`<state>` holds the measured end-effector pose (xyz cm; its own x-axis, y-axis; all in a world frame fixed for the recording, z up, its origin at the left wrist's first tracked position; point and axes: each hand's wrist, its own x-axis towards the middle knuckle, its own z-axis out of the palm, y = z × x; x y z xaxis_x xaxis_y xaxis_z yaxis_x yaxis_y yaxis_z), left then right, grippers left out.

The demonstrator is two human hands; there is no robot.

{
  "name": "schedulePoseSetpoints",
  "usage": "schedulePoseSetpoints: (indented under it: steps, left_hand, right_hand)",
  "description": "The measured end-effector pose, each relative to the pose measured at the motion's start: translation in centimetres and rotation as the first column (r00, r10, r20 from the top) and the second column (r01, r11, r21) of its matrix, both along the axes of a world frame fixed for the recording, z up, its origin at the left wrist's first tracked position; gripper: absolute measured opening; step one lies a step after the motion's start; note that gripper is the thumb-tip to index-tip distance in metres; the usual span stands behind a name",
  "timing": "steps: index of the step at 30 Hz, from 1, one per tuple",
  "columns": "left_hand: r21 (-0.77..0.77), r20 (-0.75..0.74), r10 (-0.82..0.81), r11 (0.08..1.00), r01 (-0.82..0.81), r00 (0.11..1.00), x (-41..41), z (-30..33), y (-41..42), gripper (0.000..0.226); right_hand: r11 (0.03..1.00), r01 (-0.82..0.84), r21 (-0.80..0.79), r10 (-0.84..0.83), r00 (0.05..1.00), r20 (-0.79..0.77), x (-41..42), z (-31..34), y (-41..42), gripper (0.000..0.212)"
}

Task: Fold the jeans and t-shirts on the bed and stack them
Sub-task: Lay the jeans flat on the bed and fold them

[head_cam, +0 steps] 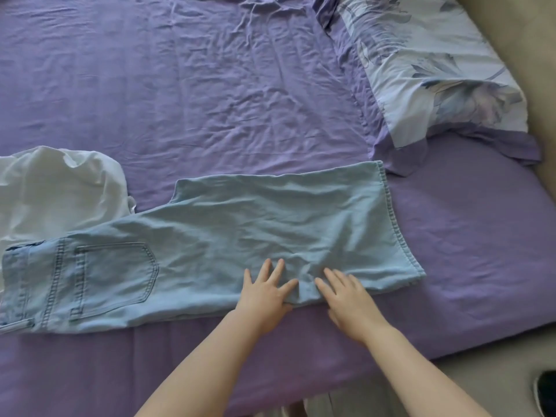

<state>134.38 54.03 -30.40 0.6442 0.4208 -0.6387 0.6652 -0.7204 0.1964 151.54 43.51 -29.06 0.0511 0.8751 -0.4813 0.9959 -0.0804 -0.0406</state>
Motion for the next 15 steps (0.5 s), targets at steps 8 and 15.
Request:
schedulePoseSetpoints:
  steps: [8, 15]
  left_hand:
    - [-0.004, -0.037, 0.283, 0.959, -0.283, 0.958, -5.8, -0.3, 1.9, 0.057]
    - [0.034, -0.059, 0.467, 0.884, -0.466, 0.882, -11.0, -0.4, 2.9, 0.050]
  right_hand:
    - [0.996, -0.091, -0.001, 0.091, 0.988, -0.126, -7.4, -0.4, 4.9, 0.053]
    - [0.999, -0.019, -0.041, 0.012, 0.987, -0.159, -11.5, -2.8, 9.4, 0.052]
